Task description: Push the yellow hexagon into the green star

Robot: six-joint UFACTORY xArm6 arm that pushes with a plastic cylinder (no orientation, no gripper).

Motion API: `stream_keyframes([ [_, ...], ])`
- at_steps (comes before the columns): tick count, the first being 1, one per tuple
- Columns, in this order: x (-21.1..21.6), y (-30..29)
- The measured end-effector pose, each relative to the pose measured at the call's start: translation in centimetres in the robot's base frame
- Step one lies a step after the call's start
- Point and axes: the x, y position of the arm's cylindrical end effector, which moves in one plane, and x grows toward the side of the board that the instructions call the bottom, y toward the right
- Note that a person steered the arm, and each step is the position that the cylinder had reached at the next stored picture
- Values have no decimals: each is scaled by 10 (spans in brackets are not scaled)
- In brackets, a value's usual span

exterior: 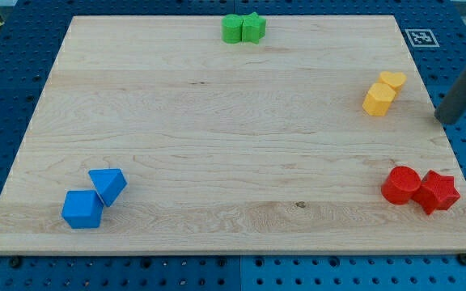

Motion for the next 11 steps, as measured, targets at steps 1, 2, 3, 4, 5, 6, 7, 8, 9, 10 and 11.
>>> stream_keyframes([
  [1,-9,-42],
  [2,-19,-80],
  [3,-32,-96],
  [4,-32,-117],
  [5,-33,-140],
  [6,-42,-160],
  [7,-52,-178],
  [8,-71,-188],
  [9,-98,-205],
  [10,-128,-228],
  [11,-159,-250],
])
